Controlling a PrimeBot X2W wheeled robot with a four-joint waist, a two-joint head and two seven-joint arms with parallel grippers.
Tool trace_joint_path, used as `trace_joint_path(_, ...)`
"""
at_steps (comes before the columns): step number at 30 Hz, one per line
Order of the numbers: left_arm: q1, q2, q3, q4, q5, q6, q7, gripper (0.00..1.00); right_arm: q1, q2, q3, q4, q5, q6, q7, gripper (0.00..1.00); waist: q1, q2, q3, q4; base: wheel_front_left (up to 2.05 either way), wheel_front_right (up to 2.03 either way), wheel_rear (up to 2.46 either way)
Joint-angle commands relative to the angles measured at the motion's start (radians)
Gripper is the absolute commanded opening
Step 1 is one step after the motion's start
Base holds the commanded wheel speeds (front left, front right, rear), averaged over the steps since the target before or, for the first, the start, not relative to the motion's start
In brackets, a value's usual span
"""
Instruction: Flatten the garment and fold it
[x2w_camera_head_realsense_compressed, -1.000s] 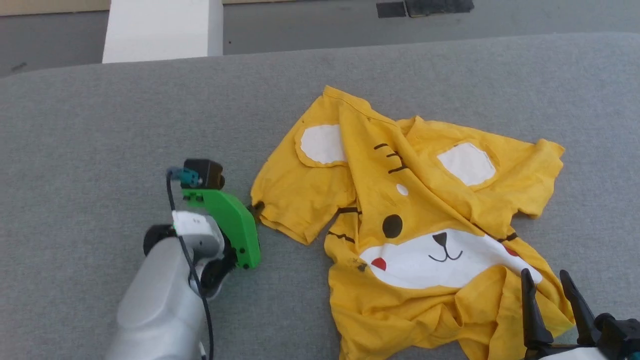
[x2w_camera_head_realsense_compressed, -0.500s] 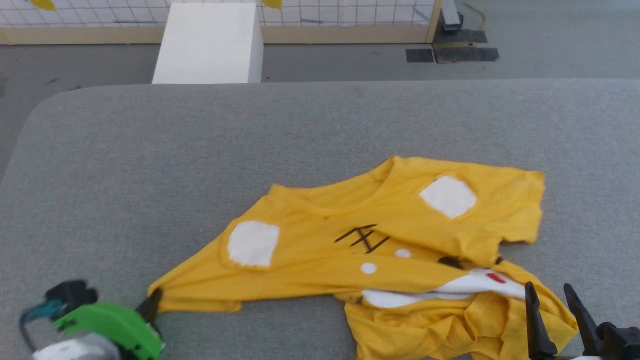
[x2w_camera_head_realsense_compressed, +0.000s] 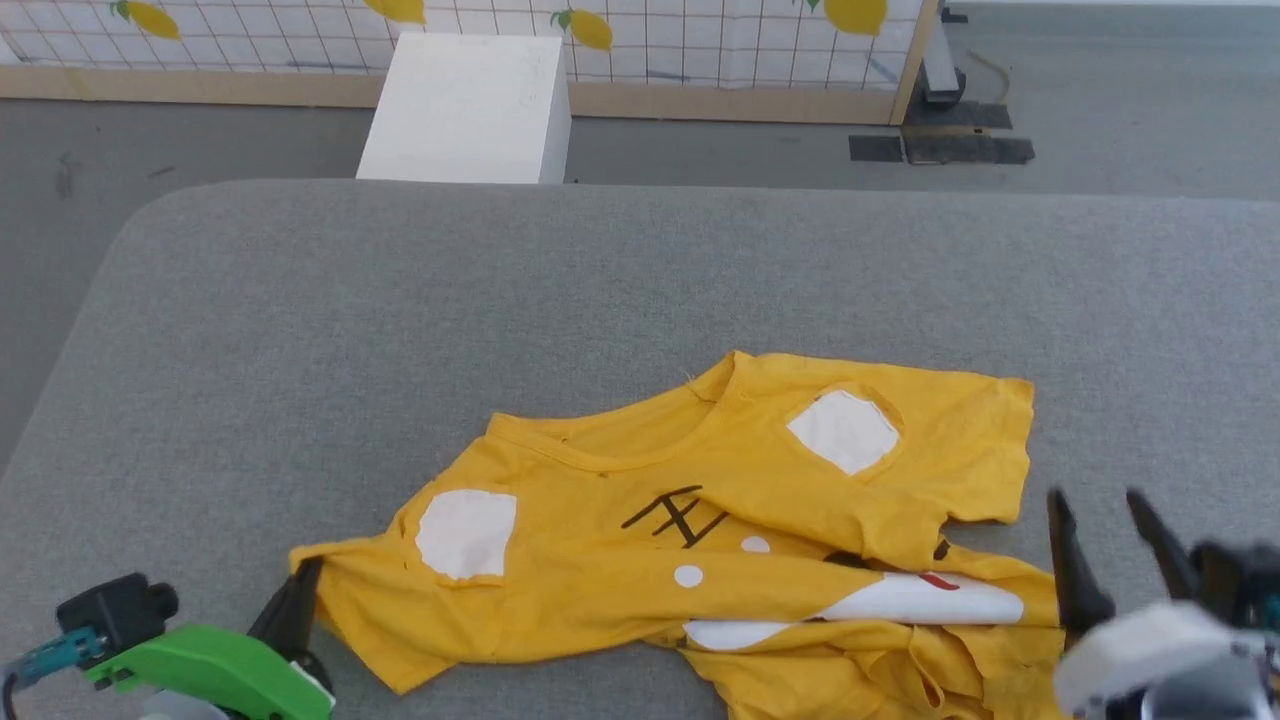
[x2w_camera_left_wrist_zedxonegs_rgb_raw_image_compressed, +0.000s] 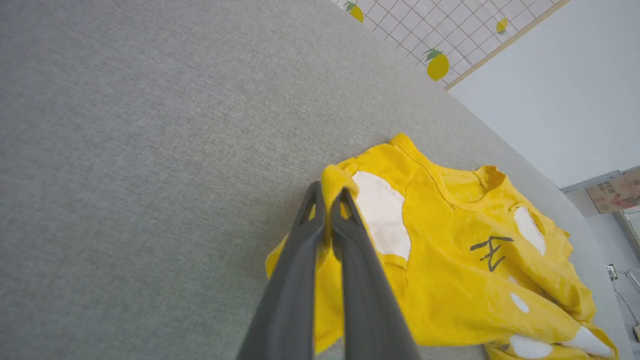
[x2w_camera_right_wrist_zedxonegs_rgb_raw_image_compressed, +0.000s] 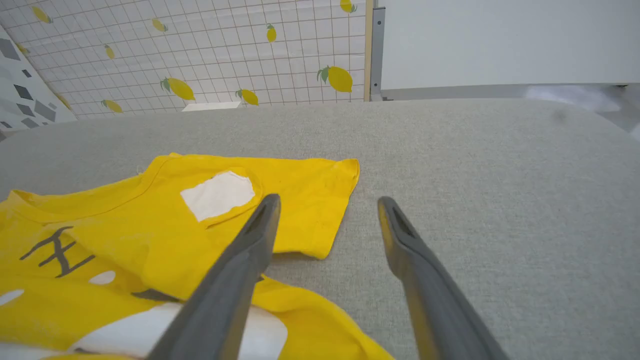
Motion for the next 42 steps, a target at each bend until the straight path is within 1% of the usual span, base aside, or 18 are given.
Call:
trace_joint_path(1,-0.008,-0.005,-0.009,-0.019,0.016,-0.011,-0.005,0.0,-0.061,0.0,-0.004,-0.021,-0.033,-0.001,0.045,1.0,0.0,0.0,0.022,-0.01,0.0,0.0,0.0)
trace_joint_path(2,-0.012,-0.007,-0.016,-0.034,0.018,-0.013,-0.004,0.0,-0.1,0.0,-0.003,-0.033,-0.065,-0.001,0.095,1.0,0.0,0.0,0.03,-0.012,0.0,0.0,0.0)
trace_joint_path(5,-0.022,-0.007,-0.031,-0.068,0.024,-0.018,-0.002,0.0,-0.201,0.0,0.006,-0.046,-0.102,-0.001,0.249,1.0,0.0,0.0,0.055,-0.017,0.0,0.0,0.0)
trace_joint_path(10,-0.047,-0.006,-0.044,-0.1,0.023,-0.026,0.0,0.0,-0.334,-0.015,0.006,-0.032,-0.084,-0.001,0.552,1.0,0.0,0.0,0.101,-0.003,0.0,0.0,0.0)
trace_joint_path(13,-0.06,-0.005,-0.046,-0.098,0.023,-0.031,-0.003,0.0,-0.387,-0.025,-0.002,-0.022,-0.073,-0.001,0.673,1.0,0.0,0.0,0.126,0.011,0.0,0.0,0.0)
trace_joint_path(16,-0.074,-0.004,-0.052,-0.089,0.022,-0.04,-0.008,0.0,-0.428,-0.021,-0.042,0.0,-0.059,-0.001,0.767,1.0,0.0,0.0,0.15,0.03,0.0,0.0,0.0)
trace_joint_path(18,-0.083,-0.005,-0.054,-0.083,0.018,-0.045,-0.011,0.0,-0.445,-0.018,-0.068,0.02,-0.062,-0.001,0.816,1.0,0.0,0.0,0.167,0.045,0.0,0.0,0.0)
trace_joint_path(22,-0.104,0.001,-0.058,-0.068,0.016,-0.055,-0.016,0.0,-0.477,-0.01,-0.122,0.048,-0.088,-0.001,0.875,1.0,0.0,0.0,0.207,0.074,0.0,0.0,0.0)
trace_joint_path(26,-0.127,0.004,-0.064,-0.054,0.008,-0.067,-0.021,0.0,-0.506,-0.005,-0.163,0.069,-0.111,-0.001,0.892,1.0,0.0,0.0,0.245,0.1,0.0,0.0,0.0)
trace_joint_path(31,-0.151,0.008,-0.071,-0.035,-0.001,-0.079,-0.029,0.0,-0.526,-0.001,-0.202,0.107,-0.139,-0.001,0.887,1.0,0.0,0.0,0.278,0.127,0.0,0.0,0.0)
trace_joint_path(34,-0.16,0.011,-0.074,-0.027,-0.005,-0.084,-0.033,0.0,-0.531,0.0,-0.213,0.138,-0.129,-0.001,0.891,1.0,0.0,0.0,0.286,0.137,0.0,0.0,0.0)
trace_joint_path(35,-0.162,0.012,-0.073,-0.025,-0.006,-0.085,-0.034,0.0,-0.531,0.0,-0.214,0.154,-0.118,-0.001,0.903,0.93,0.0,0.0,0.286,0.139,0.0,0.0,0.0)
trace_joint_path(37,-0.165,0.013,-0.072,-0.021,-0.009,-0.086,-0.035,0.0,-0.532,0.0,-0.207,0.171,-0.1,-0.001,0.925,0.29,0.0,0.0,0.286,0.141,0.0,0.0,0.0)
trace_joint_path(38,-0.165,0.013,-0.071,-0.019,-0.011,-0.086,-0.036,0.0,-0.534,0.0,-0.204,0.174,-0.095,-0.001,0.933,0.07,0.0,0.0,0.285,0.141,0.0,0.0,0.0)
trace_joint_path(39,-0.165,0.014,-0.07,-0.018,-0.012,-0.086,-0.036,0.0,-0.536,0.0,-0.202,0.175,-0.091,-0.001,0.941,0.0,0.0,0.0,0.283,0.139,0.0,0.0,0.0)
trace_joint_path(42,-0.164,0.012,-0.068,-0.014,-0.017,-0.082,-0.037,0.0,-0.539,0.0,-0.186,0.169,-0.076,-0.001,0.952,0.0,0.0,0.0,0.27,0.132,0.0,0.0,0.0)
